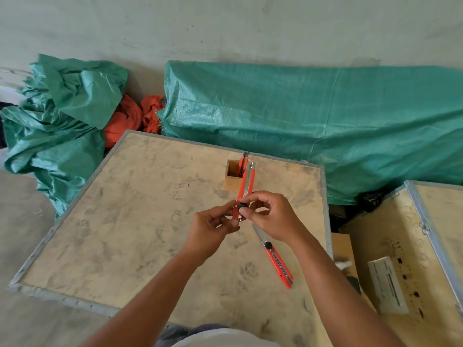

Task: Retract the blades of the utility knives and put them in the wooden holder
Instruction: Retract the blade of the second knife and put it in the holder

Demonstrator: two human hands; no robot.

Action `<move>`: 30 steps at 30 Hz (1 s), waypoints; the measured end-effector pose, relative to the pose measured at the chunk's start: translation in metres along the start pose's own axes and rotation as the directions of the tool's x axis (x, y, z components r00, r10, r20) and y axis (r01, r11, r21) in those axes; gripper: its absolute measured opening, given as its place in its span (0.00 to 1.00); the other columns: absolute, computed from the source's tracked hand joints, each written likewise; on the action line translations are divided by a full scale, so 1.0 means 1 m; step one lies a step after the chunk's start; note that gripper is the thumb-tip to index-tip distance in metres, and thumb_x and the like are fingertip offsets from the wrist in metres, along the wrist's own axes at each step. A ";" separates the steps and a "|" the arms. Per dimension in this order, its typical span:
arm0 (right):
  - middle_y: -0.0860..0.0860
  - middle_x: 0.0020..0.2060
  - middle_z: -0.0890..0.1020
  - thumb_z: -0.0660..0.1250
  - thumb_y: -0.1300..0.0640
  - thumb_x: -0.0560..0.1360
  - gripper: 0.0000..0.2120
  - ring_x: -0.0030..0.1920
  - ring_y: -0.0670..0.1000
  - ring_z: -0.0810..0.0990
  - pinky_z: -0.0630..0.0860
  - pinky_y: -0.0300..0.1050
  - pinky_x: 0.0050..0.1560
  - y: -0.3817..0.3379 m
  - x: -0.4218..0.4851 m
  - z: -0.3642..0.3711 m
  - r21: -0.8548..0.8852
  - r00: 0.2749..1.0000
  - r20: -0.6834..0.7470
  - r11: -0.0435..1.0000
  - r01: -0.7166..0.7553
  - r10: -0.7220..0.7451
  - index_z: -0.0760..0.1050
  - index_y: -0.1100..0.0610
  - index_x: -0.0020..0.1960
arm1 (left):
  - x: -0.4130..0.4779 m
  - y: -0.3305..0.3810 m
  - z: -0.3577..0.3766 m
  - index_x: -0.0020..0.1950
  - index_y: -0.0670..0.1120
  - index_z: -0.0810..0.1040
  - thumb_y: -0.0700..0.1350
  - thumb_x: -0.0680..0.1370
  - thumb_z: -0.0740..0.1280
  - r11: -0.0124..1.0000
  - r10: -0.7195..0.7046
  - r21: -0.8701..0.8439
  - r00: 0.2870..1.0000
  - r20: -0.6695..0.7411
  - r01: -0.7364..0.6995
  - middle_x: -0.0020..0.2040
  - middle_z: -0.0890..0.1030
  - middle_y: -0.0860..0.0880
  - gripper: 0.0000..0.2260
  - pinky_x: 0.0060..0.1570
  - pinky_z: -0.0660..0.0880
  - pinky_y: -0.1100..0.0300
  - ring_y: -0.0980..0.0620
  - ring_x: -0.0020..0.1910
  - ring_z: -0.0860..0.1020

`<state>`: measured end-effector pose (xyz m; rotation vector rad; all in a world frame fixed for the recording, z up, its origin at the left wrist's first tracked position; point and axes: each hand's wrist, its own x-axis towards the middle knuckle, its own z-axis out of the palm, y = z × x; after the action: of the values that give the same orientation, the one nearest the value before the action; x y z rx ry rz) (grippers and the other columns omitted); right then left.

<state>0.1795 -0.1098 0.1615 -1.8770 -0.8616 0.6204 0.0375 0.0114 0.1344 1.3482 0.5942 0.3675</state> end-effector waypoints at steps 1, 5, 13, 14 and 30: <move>0.45 0.48 0.87 0.77 0.54 0.73 0.09 0.47 0.46 0.86 0.85 0.47 0.51 0.001 0.002 0.001 0.000 1.000 -0.023 1.000 -0.003 0.003 0.85 0.50 0.52 | 0.002 0.000 0.000 0.65 0.43 0.81 0.29 0.74 0.71 1.000 -0.001 0.001 1.000 0.001 0.001 0.53 0.85 0.39 0.20 0.52 0.83 0.50 0.38 0.46 0.81; 0.46 0.43 0.86 0.80 0.51 0.69 0.11 0.44 0.46 0.86 0.85 0.44 0.45 0.005 0.010 0.009 0.010 0.992 -0.121 0.999 -0.035 0.036 0.81 0.53 0.45 | 0.012 -0.001 -0.002 0.64 0.44 0.81 0.29 0.74 0.71 0.999 0.009 0.037 1.000 0.020 -0.010 0.50 0.86 0.43 0.20 0.51 0.83 0.52 0.47 0.43 0.80; 0.49 0.54 0.85 0.73 0.59 0.76 0.10 0.55 0.51 0.85 0.86 0.51 0.53 0.015 0.072 0.001 0.063 0.981 -0.177 0.996 -0.067 0.077 0.82 0.48 0.55 | 0.061 0.000 -0.009 0.62 0.53 0.82 0.32 0.73 0.73 0.972 0.036 0.230 0.999 0.022 -0.040 0.49 0.87 0.54 0.21 0.53 0.81 0.59 0.52 0.42 0.81; 0.49 0.54 0.86 0.74 0.61 0.76 0.11 0.55 0.50 0.85 0.85 0.52 0.54 0.016 0.082 -0.002 0.044 0.981 -0.181 0.997 -0.064 0.071 0.83 0.49 0.55 | 0.071 0.001 -0.009 0.62 0.52 0.82 0.32 0.73 0.73 0.968 0.042 0.246 0.999 0.019 -0.046 0.49 0.87 0.53 0.21 0.52 0.81 0.60 0.51 0.41 0.81; 0.52 0.52 0.88 0.75 0.64 0.74 0.14 0.43 0.50 0.85 0.82 0.44 0.51 0.079 0.211 0.013 -0.221 0.957 -0.289 0.971 -0.090 0.023 0.86 0.53 0.56 | 0.216 -0.038 -0.024 0.80 0.50 0.57 0.48 0.75 0.73 0.706 -0.185 0.678 0.978 -0.100 0.203 0.74 0.72 0.45 0.38 0.64 0.73 0.51 0.43 0.71 0.72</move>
<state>0.3259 0.0379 0.0728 -2.1452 -0.7160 0.2796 0.1928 0.1464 0.0542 1.9742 0.9435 -0.0351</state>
